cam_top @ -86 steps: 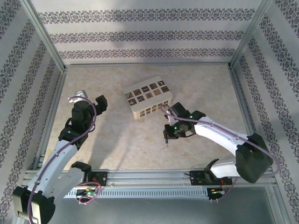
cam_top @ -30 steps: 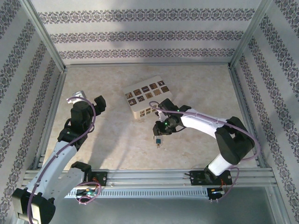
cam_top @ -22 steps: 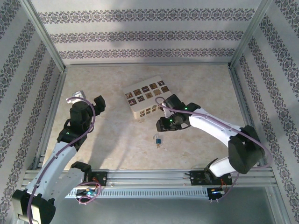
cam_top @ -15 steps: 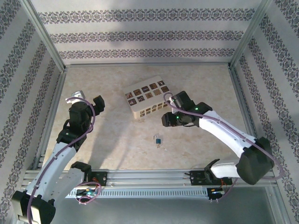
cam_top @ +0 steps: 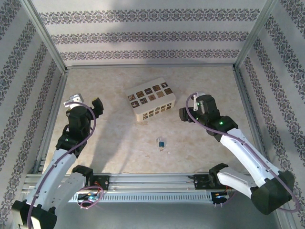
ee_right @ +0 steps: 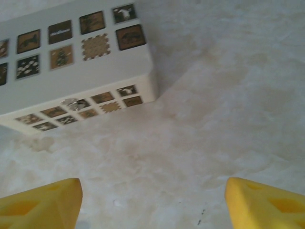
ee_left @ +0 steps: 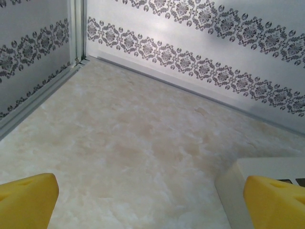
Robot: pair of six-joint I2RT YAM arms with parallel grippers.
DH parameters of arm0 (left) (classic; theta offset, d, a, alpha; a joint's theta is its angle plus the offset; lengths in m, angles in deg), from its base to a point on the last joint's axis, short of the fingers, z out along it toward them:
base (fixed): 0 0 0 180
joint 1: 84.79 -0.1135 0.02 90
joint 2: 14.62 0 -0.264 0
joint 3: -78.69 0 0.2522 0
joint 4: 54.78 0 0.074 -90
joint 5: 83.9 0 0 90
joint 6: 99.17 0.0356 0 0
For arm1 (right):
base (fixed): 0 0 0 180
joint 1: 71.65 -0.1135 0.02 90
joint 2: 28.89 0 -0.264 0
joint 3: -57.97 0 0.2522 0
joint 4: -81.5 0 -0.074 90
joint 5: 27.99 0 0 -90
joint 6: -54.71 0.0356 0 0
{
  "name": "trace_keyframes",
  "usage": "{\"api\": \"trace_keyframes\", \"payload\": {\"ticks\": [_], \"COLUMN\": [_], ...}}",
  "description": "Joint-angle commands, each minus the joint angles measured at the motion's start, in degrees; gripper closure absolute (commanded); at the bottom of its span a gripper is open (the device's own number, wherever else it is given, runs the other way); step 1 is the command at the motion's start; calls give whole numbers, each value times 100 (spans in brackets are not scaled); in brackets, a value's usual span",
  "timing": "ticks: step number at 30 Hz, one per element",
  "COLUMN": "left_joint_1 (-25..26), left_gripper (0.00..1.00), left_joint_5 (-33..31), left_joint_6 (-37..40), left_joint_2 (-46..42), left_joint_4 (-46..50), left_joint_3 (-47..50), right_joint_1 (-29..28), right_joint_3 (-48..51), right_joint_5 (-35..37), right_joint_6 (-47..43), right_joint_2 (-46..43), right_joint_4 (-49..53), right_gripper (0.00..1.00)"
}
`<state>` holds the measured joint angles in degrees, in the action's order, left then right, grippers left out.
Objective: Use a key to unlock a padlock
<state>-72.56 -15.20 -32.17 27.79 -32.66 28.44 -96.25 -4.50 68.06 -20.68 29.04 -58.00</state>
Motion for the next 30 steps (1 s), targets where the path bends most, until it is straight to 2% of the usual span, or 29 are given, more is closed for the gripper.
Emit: {"api": "trace_keyframes", "payload": {"ticks": [1, 6, 16, 21, 30], "left_joint_1": [-90, -97, -108, -117, -133], "left_gripper": [1, 1, 1, 1, 1], "left_joint_5": [-230, -380, -474, -507, -540], "left_joint_6": [250, 383, 712, 778, 901], "left_joint_2": [-134, -241, -348, -339, -306], "left_joint_4": [19, 34, -92, -124, -130], "left_joint_3": [62, 89, 225, 293, 305], "right_joint_1": [96, 367, 1413, 2033, 2383], "right_joint_3": [239, 674, 2102, 2535, 3197], "right_joint_5": [630, 802, 261, -171, -422], "right_joint_6": [-424, -654, -1028, -789, -776], "right_joint_2": [-211, -647, -1415, -1177, -283], "right_joint_4": [-555, -1091, -2712, -3337, -4984], "right_gripper": [16, 2, 2, 2, 2]}}
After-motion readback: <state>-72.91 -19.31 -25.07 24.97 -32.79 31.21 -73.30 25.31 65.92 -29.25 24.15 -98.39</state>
